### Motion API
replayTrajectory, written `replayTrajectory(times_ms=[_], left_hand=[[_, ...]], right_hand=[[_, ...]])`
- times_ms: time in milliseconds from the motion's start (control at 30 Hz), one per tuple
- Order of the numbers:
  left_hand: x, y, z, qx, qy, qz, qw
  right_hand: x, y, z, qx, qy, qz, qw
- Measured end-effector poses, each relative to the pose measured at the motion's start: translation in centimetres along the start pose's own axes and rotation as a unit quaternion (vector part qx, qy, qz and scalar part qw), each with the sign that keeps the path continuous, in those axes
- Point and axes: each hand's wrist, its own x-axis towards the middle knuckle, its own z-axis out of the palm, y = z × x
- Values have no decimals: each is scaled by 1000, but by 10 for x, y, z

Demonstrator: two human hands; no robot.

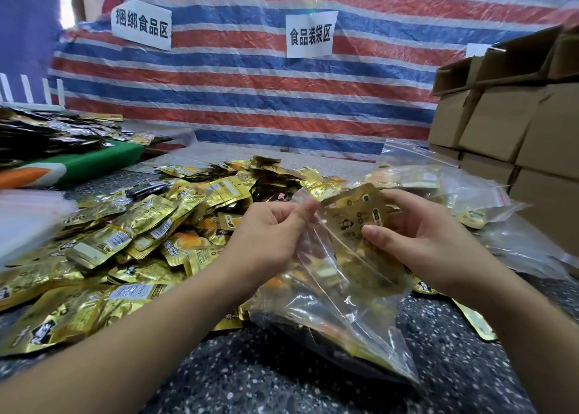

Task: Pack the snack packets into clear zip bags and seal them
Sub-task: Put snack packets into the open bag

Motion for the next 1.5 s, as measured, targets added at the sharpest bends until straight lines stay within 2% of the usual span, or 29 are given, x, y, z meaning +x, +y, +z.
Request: replayTrajectory(times_ms=[267,467,600,800,900,1033,1067,1133,1233,1333,1433,1500], left_hand=[[2,-3,-3,24,12,-4,1000],[0,-1,0,42,26,-28,998],[-1,1,-1,48,34,-41,997],[-2,4,-2,27,20,-74,997],[-3,5,-2,38,15,-59,997],[-3,4,1,34,-18,-41,998],[-3,3,1,38,-21,-40,998],[-3,1,0,39,-23,-45,998],[-3,2,0,10,-32,-65,997],[-4,4,1,-2,-33,-68,997],[-5,3,3,18,-19,-35,999],[-6,3,3,26,0,-13,1000]], right_hand=[[-2,3,-1,-29,-52,33,998],[0,8,1,-82,-2,46,996],[1,7,3,-69,22,61,995],[-3,1,7,-39,-36,40,998],[-3,-1,7,-50,-46,45,997],[-4,-7,15,-77,-113,54,989],[-4,-8,16,-91,-107,51,989],[-3,-8,18,-116,-47,49,991],[-1,-11,16,-80,34,55,995],[-4,-14,18,-85,-12,54,995],[-8,-18,25,-120,-68,30,990],[-9,-20,25,-100,-86,49,990]])
